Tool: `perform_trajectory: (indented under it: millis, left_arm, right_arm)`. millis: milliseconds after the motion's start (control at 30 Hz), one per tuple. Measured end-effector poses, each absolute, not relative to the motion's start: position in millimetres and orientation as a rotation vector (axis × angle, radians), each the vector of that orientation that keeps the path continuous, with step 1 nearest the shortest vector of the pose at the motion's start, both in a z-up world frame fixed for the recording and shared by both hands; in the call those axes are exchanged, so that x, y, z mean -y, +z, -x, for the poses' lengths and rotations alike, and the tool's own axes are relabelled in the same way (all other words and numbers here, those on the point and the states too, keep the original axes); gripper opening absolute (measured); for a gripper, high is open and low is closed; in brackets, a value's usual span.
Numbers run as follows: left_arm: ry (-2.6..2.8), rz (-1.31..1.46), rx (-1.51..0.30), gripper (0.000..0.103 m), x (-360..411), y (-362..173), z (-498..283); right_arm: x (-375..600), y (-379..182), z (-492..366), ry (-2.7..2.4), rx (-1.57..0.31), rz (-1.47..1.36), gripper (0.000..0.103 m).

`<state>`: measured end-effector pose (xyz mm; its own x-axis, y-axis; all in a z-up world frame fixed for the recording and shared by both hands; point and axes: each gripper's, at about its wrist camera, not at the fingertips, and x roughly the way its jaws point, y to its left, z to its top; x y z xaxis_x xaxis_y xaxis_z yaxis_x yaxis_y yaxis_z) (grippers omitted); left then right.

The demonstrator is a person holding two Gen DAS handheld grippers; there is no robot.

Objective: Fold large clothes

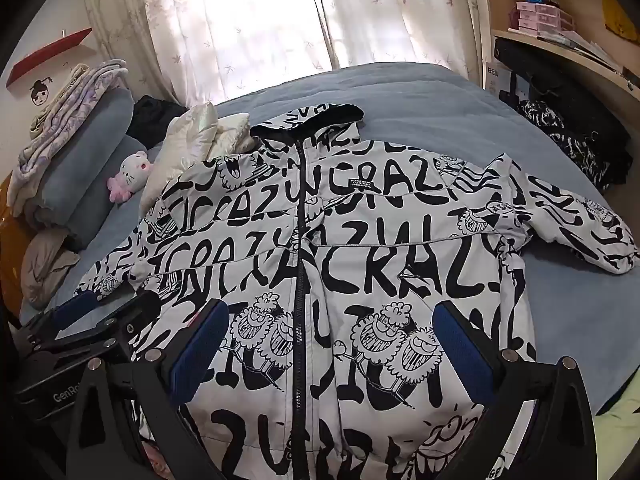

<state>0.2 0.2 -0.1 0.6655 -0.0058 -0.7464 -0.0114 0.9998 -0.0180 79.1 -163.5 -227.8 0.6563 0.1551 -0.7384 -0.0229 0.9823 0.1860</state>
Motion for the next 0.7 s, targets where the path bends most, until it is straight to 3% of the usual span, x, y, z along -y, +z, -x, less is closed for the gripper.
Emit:
perform_trajectory:
  millis: [700]
  left_arm:
    - [-0.024,0.066,-0.877,0.097,-5,-11,-4]
  right_arm:
    - [155,-232,-82,0.098,-0.862,-0.154,0.103]
